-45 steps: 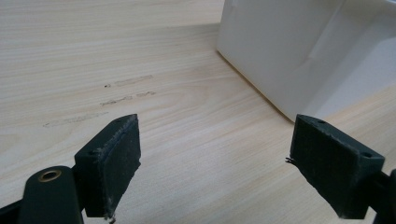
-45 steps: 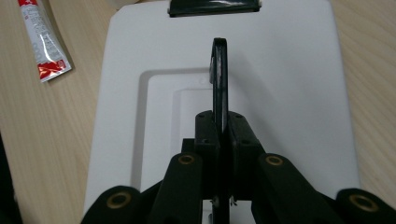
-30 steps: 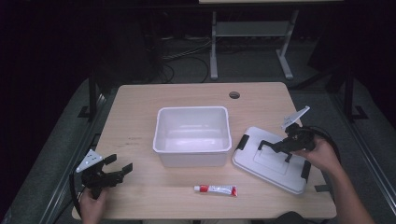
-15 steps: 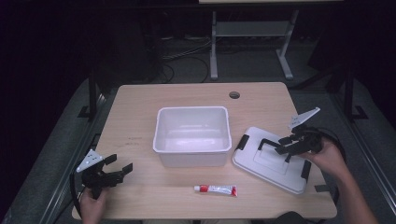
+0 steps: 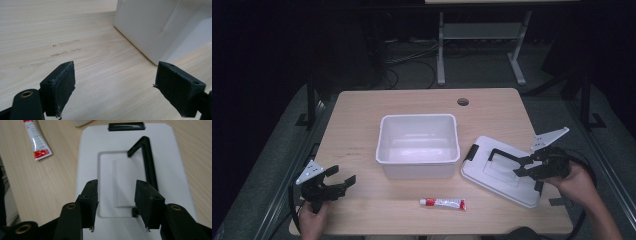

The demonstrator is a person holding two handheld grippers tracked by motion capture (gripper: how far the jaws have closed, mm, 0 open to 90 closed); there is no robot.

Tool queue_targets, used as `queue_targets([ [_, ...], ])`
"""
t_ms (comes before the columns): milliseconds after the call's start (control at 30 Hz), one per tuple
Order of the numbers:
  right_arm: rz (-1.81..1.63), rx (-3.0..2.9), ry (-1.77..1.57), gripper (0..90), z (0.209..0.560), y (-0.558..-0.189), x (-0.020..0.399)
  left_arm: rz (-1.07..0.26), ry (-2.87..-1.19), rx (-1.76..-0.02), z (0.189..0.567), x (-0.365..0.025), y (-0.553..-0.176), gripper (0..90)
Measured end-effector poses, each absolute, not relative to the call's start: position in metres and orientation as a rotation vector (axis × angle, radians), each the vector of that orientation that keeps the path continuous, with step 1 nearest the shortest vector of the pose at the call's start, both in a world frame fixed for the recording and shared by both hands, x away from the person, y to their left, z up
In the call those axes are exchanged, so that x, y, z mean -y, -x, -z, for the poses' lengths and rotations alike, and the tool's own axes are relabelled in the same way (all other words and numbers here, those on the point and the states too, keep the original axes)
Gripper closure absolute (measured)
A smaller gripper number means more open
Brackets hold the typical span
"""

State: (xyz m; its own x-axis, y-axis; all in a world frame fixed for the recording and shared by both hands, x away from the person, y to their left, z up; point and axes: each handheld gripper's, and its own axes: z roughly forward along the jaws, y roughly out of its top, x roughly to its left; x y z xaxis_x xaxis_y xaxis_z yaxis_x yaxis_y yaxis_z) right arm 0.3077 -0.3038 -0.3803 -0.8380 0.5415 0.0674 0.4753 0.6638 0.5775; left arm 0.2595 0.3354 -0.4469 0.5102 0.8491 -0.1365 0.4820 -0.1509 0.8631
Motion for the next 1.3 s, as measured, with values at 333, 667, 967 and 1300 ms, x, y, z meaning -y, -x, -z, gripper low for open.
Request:
queue_targets([
  [333,-0.912,-2.828,-0.692,51.5,0.383,-0.283,0.266,-0.484,-1.788,-1.119,0.447,-0.337,-0.260,15.5],
  [667,-0.920,-2.896,-0.545,50.8,0.386,-0.277,0.226,-0.481,-1.785,-1.121,0.447,-0.340,-0.260,15.5],
  [967,-0.913,-2.973,-0.396,50.0,0.393,-0.274,0.182,-0.483,-1.778,-1.125,0.447,-0.342,-0.260,15.5],
  [1300,-0.896,-3.038,-0.279,49.8,0.402,-0.278,0.144,-0.483,-1.789,-1.116,0.447,-0.339,-0.261,15.5],
])
